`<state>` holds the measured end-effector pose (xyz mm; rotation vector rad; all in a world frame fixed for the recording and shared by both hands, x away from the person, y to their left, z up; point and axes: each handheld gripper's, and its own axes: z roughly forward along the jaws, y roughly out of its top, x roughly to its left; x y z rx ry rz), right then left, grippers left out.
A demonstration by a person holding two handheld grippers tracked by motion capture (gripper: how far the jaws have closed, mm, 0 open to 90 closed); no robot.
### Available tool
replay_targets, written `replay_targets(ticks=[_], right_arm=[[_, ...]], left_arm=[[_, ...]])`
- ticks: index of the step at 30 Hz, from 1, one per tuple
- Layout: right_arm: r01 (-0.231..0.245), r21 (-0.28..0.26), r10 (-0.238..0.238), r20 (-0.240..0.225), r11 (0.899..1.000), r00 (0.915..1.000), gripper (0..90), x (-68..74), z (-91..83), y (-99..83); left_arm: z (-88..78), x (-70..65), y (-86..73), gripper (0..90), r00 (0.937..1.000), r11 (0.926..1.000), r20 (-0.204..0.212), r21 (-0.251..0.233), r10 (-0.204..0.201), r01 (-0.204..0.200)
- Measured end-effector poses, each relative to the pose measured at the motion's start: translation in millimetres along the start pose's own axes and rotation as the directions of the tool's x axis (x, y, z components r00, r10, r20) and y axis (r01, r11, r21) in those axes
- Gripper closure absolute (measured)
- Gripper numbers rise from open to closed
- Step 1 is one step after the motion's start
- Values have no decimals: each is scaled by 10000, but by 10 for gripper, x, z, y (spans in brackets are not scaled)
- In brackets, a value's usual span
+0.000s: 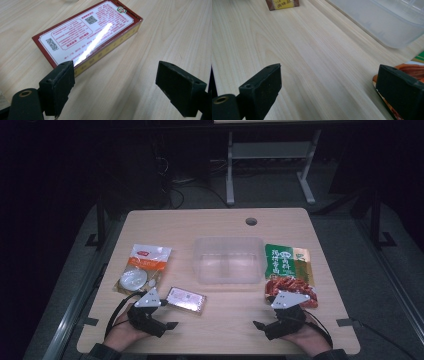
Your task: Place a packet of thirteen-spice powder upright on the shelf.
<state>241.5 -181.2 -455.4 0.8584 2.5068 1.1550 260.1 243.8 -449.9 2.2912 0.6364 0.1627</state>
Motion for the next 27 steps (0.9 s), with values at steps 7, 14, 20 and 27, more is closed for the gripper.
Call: replay_targets(ticks=[7, 14, 20, 27], right_arm=[[35, 71, -35, 8, 10000, 10000, 61, -10, 10, -19], [226, 79, -224, -220, 9997, 9995, 62, 28, 35, 8], [249, 8, -248, -283, 9997, 9993, 61, 57, 26, 28], [260, -89, -261, -187, 9996, 9995, 79, 49, 73, 98]], left_arm=[[-9, 35, 38, 210, 9996, 9996, 78, -86, -277, 278], [-111, 91, 66, 364, 9977, 9967, -11, -463, -672, 670], [-125, 88, 66, 488, 9979, 9974, 69, -324, -643, 644], [-122, 105, 135, 825, 9976, 9975, -28, -98, -697, 697]])
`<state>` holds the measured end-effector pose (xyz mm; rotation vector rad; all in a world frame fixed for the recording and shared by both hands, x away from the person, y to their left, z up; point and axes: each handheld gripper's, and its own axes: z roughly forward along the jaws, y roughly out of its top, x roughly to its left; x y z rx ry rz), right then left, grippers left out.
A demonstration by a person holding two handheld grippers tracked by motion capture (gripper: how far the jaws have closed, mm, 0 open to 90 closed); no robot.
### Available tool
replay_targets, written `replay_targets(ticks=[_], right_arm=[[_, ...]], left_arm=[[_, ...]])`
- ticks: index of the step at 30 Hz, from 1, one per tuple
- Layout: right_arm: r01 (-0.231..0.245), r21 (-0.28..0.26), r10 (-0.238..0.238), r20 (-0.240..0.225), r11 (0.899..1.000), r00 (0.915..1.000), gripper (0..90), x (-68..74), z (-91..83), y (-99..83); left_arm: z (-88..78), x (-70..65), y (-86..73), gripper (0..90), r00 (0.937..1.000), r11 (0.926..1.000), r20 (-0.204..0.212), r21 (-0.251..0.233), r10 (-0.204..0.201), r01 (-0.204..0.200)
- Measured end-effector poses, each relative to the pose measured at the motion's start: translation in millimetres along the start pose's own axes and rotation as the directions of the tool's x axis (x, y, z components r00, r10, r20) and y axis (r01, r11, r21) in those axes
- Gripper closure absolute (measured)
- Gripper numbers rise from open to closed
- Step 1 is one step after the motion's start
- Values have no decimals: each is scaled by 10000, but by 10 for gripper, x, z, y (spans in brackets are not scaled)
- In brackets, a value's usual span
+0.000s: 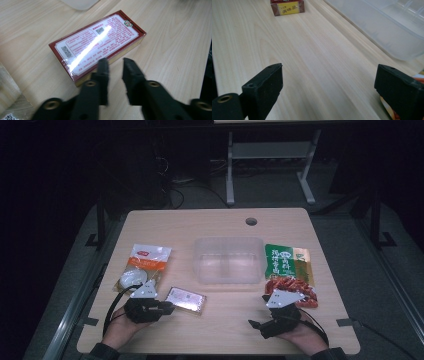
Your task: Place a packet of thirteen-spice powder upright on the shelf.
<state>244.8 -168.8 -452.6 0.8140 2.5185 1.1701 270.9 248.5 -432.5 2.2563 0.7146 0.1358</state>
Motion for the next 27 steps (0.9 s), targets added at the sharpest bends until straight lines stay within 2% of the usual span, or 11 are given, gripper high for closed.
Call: replay_targets(ticks=[1, 2, 6, 11, 12, 14, 15, 20, 26, 27], right_arm=[[4, 20, -4, 69, 10000, 10000, 79, -4, 47, 26], [78, 31, -78, 58, 10000, 10000, 79, -6, 61, 33], [170, -4, -170, -137, 9999, 9998, 80, 25, 76, 47], [22, 17, -21, -260, 10000, 9997, 80, 1, 97, 55], [17, 1, -17, -275, 10000, 9996, 79, 0, 93, 55], [20, -70, -22, -275, 10000, 9996, 80, -1, 85, 56], [13, -69, -15, -277, 10000, 9996, 79, 1, 84, 56], [101, -17, -102, -270, 9999, 9996, 80, 19, 87, 52], [15, -41, -16, -246, 10000, 9997, 79, 19, 69, 36], [-48, -14, 47, -226, 10000, 9997, 79, 20, 63, 31]], left_arm=[[1, -4, 22, 892, 9999, 9999, -112, 169, 13, -11], [2, -24, 25, 897, 10000, 9997, -82, 225, -49, 51], [0, -31, 28, 898, 9994, 9984, -209, 512, 260, -249], [-65, 72, 16, 897, 9995, 9997, -293, 245, -88, 95], [-81, 96, 8, 897, 9994, 9996, -235, 73, -264, 266], [-111, 113, 6, 897, 9988, 9993, -322, 68, -368, 371], [-133, 133, 13, 897, 9991, 9997, -368, 122, -191, 195], [-161, 169, 72, 897, 9981, 9999, -601, -6, -118, 118], [-96, 260, 150, 897, 9966, 9999, -819, 43, -110, 114], [-55, 299, 186, 897, 9961, 9998, -878, 182, -44, 60]])
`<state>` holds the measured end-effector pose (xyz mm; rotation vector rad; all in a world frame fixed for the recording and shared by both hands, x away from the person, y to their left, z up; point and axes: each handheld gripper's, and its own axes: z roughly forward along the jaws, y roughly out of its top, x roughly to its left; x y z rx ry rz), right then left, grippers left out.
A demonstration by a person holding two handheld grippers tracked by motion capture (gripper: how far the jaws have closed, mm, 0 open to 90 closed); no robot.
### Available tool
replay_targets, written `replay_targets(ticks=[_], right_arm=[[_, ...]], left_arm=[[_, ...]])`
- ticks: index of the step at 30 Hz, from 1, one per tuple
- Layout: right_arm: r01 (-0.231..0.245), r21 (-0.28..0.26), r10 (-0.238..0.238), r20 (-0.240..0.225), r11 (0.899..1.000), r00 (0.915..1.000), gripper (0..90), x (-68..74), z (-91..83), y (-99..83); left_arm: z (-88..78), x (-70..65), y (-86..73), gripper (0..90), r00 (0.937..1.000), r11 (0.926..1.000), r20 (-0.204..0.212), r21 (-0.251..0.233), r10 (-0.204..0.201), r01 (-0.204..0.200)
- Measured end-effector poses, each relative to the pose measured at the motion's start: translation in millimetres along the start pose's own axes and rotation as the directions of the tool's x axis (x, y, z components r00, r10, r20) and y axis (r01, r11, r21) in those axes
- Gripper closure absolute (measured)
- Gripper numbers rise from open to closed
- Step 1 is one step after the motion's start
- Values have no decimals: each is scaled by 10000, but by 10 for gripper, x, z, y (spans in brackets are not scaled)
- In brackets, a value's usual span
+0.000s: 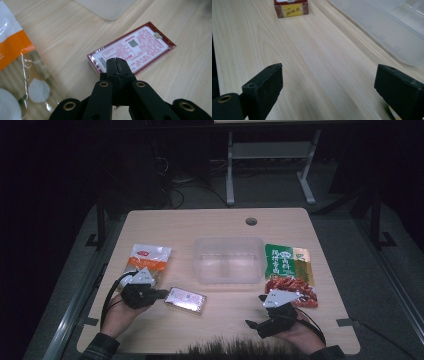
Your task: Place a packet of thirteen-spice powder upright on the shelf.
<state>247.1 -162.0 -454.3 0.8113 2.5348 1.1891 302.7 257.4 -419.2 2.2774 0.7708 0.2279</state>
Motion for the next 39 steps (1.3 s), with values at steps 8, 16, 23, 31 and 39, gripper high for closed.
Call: replay_targets(ticks=[8, 16, 23, 31, 39], right_arm=[[-1, 1, 1, 157, 10000, 9999, 80, -2, -31, -38], [-48, -18, 49, 314, 10000, 9995, 80, 12, -69, -69], [-9, -38, 10, 352, 10000, 9994, 80, 23, -80, -73], [25, -66, -23, 356, 10000, 9994, 80, 28, -80, -64], [80, -134, -76, 292, 9999, 9995, 81, 22, -91, -56]], left_arm=[[233, 158, 180, 897, 9989, 9993, -410, 311, 211, -199], [482, 288, 313, 898, 9979, 9972, -595, 722, 256, -213], [545, 287, 319, 898, 9981, 9954, -570, 945, 223, -168], [553, 278, 262, 899, 9996, 9915, -283, 1297, 92, -55], [504, 176, 193, 898, 10000, 9904, -6, 1382, 90, -88]])
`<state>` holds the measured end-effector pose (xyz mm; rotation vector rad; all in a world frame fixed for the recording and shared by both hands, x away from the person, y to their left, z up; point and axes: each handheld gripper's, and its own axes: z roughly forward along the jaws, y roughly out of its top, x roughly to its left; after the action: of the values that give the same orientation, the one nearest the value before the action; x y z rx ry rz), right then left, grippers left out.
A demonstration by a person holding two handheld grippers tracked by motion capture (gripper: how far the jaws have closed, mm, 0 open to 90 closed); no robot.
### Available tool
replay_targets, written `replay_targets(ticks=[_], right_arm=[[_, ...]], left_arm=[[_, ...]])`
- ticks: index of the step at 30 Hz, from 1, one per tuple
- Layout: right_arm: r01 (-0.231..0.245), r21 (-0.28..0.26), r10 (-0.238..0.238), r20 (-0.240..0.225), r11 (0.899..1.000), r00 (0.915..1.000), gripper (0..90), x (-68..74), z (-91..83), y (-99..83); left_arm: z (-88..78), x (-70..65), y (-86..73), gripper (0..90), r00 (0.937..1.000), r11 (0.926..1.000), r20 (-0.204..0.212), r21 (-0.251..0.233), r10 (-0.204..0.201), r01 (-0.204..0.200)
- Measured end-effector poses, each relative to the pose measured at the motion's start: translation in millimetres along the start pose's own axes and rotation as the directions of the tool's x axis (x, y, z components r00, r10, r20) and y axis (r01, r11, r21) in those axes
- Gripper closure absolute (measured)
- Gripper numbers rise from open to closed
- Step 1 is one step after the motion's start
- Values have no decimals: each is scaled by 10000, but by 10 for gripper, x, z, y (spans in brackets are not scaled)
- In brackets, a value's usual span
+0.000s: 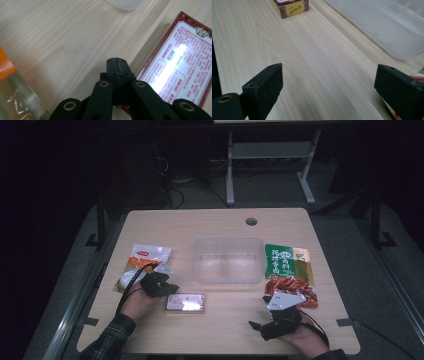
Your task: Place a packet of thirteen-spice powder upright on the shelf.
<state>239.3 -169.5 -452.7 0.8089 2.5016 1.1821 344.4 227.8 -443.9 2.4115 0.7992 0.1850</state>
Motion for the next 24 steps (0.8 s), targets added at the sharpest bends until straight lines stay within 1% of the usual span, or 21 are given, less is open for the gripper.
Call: replay_targets(ticks=[1, 2, 3, 4, 5, 6, 7, 9, 10, 12, 13, 16, 17, 18, 19, 21, 22, 24], right_arm=[[3, 6, -3, -48, 10000, 10000, 81, 5, 3, 1], [38, -6, -38, -41, 10000, 10000, 81, 4, 4, 0], [45, 5, -45, -58, 10000, 10000, 81, 4, 4, 0], [45, 5, -45, -58, 10000, 10000, 81, 4, 4, 0], [62, -14, -62, -60, 10000, 10000, 80, 4, 5, -3], [28, -22, -28, -73, 10000, 10000, 81, 4, 2, -5], [-12, -21, 12, -59, 10000, 10000, 80, 1, 1, -7], [-3, -21, 3, -53, 10000, 10000, 81, -6, 3, -9], [-1, -17, 1, -51, 10000, 10000, 81, -8, 4, -8], [-25, -32, 25, -37, 10000, 10000, 81, -3, 4, -4], [33, -41, -33, -41, 10000, 10000, 81, -2, 3, -3], [23, -32, -24, -48, 10000, 10000, 81, 2, 7, 4], [41, -22, -41, -59, 10000, 10000, 81, 2, 9, 6], [41, -22, -41, -59, 10000, 10000, 81, 2, 9, 6], [62, -23, -62, -60, 10000, 10000, 81, 3, 9, 7], [135, -83, -135, -97, 9999, 9999, 81, 7, 7, 8], [86, -83, -87, -120, 9999, 9999, 81, 11, 8, 11], [98, -53, -98, -136, 9999, 9999, 81, 10, 10, 9]], left_arm=[[-84, -7, -27, 898, 10000, 9998, -47, -197, 10, -11], [-128, -7, -47, 898, 10000, 9996, -58, -285, 43, -45], [-185, -15, -80, 897, 10000, 9994, -42, -360, -8, 6], [-185, -15, -80, 897, 10000, 9994, -42, -360, -8, 6], [-266, -24, -139, 897, 9999, 9991, -38, -405, 94, -96], [-305, -35, -182, 898, 10000, 9990, -60, -436, -29, 27], [-364, -44, -253, 898, 9998, 9995, -136, -288, -123, 119], [-386, -67, -322, 897, 9991, 9990, -219, -252, -371, 366], [-394, -80, -356, 897, 9987, 9990, -272, -151, -433, 429], [-395, -91, -401, 898, 9984, 9989, -310, 22, -465, 466], [-383, -97, -415, 897, 9980, 9985, -318, 45, -551, 552], [-341, -93, -421, 898, 9983, 9984, -235, 188, -534, 538], [-292, -111, -413, 897, 9988, 9983, -120, 330, -482, 486], [-292, -111, -413, 898, 9988, 9983, -120, 330, -482, 486], [-260, -131, -398, 898, 9989, 9984, -21, 329, -461, 461], [-228, -147, -370, 897, 9997, 9987, -38, 450, -255, 256], [-204, -158, -346, 898, 9999, 9988, 21, 470, -149, 148], [-168, -182, -307, 898, 9998, 9991, 184, 420, -60, 52]])
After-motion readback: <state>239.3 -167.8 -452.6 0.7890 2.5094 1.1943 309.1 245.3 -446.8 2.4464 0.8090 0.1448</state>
